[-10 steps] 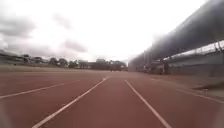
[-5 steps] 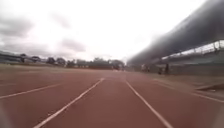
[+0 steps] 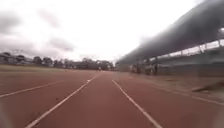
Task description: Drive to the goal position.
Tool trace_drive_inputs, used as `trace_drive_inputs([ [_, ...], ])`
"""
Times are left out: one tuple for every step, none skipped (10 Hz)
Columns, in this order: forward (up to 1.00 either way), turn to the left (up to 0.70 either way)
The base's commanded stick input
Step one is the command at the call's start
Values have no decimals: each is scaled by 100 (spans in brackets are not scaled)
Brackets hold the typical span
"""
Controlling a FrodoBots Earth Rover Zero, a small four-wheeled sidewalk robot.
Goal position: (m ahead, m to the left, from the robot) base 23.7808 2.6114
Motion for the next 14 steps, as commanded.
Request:
trace_drive_inputs([
  [85,0],
  [85,0],
  [85,0],
  [85,0],
  [85,0],
  [85,0],
  [85,0],
  [85,0],
  [85,0],
  [85,0],
  [85,0],
  [85,0],
  [85,0],
  [85,0],
])
